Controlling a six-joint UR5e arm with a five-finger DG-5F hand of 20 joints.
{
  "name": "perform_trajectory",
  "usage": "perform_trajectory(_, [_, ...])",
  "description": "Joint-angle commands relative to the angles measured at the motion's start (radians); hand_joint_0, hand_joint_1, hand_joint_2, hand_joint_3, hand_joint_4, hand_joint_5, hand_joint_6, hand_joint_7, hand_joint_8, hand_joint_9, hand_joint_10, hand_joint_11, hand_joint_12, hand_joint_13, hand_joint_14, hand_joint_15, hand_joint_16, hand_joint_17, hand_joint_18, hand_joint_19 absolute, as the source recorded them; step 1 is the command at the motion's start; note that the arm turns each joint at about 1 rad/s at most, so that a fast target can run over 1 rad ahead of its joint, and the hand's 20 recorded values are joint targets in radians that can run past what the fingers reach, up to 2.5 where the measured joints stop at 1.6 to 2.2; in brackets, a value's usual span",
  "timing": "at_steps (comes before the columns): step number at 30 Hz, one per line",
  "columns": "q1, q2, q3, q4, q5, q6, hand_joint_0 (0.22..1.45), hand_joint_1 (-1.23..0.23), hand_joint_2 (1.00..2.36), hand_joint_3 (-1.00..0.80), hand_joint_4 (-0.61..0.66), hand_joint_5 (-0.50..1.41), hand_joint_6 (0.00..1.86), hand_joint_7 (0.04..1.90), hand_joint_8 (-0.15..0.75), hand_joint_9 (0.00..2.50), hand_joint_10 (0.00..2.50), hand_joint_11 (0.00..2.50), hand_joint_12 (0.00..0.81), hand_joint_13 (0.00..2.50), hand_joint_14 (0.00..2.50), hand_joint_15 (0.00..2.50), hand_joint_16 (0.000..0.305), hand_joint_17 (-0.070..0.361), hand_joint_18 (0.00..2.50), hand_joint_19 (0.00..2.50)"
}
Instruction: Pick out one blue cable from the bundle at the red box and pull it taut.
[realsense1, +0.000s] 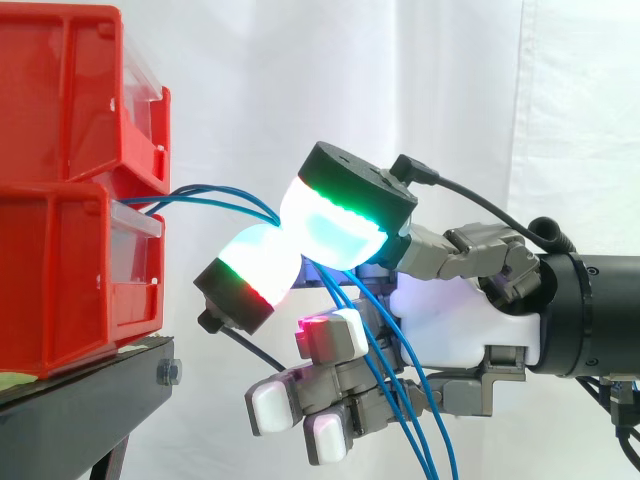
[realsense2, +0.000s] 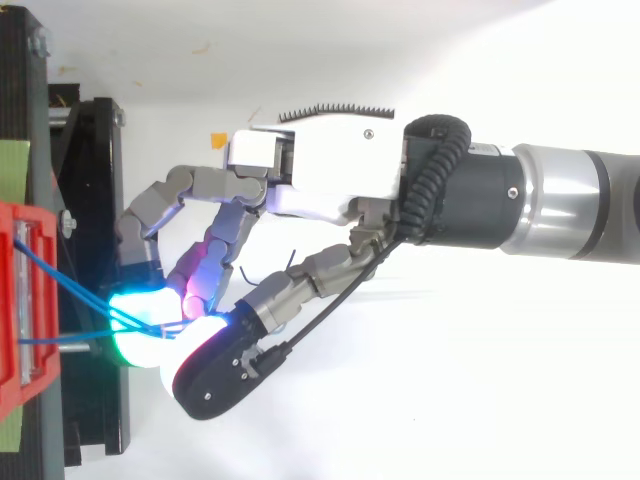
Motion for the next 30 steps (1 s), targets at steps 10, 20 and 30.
perform_trajectory(10, [0.0,0.0,0.0,0.003,0.0,0.0,0.55,-0.74,1.0,-0.5,-0.04,-0.08,0.92,0.91,0.289,1.28,0.03,0.86,0.332,0.95,0.02,0.52,0.048,0.109,0.88,0.73])
perform_trajectory(20, [0.0,0.0,0.0,-0.001,-0.005,0.002,0.6,-0.65,1.01,-0.41,-0.08,-0.08,0.89,0.97,0.282,1.27,0.03,0.83,0.335,0.95,0.02,0.54,0.048,0.109,0.86,0.77])
perform_trajectory(30, [0.0,0.0,0.0,-0.001,-0.005,0.002,0.63,-0.83,1.02,-0.21,0.0,-0.09,0.92,1.02,0.306,1.25,0.03,0.86,0.347,0.94,0.02,0.54,0.05,0.112,0.87,0.77])
